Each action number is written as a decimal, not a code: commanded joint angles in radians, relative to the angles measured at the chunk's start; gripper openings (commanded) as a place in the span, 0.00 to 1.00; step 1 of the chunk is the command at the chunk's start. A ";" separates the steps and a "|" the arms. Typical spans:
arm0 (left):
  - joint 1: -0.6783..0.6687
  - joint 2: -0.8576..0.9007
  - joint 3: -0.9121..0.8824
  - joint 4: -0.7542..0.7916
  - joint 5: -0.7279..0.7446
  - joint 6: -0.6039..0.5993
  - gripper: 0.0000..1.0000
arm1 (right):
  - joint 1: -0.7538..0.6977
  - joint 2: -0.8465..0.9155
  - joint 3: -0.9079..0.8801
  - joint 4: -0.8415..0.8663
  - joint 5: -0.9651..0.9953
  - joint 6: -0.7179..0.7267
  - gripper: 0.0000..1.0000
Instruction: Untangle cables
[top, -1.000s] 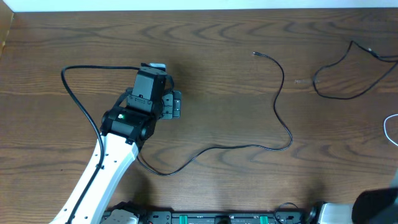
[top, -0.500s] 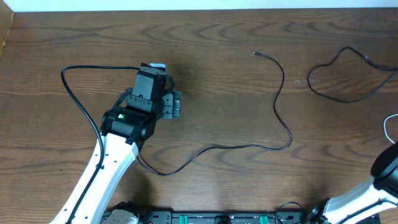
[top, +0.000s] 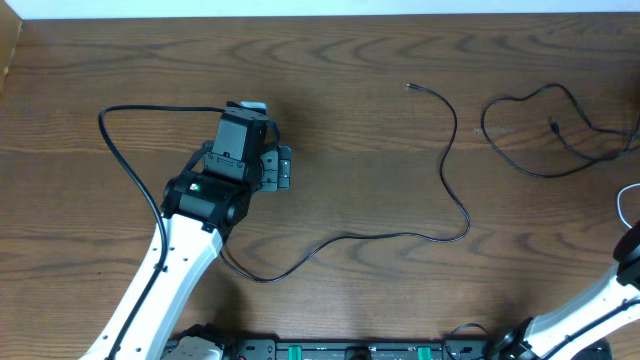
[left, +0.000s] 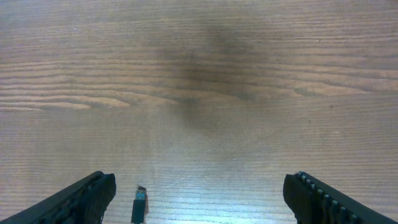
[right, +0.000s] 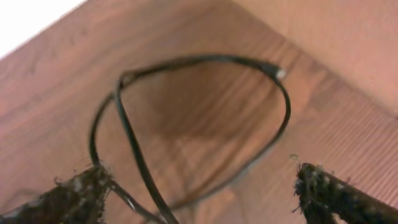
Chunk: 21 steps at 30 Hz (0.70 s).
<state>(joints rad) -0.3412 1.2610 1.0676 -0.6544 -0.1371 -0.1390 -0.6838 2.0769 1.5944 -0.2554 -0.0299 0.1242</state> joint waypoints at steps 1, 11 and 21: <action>0.004 0.000 0.016 -0.004 -0.010 -0.016 0.91 | -0.017 -0.045 0.011 -0.026 -0.112 -0.003 0.99; 0.004 0.000 0.016 -0.004 -0.010 -0.016 0.91 | 0.014 -0.231 0.011 -0.107 -0.401 -0.144 0.99; 0.004 0.000 0.016 -0.004 -0.010 -0.016 0.91 | 0.178 -0.270 0.010 -0.409 -0.398 -0.353 0.99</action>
<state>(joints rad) -0.3412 1.2610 1.0676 -0.6548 -0.1371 -0.1390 -0.5579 1.7855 1.6062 -0.6144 -0.4072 -0.1448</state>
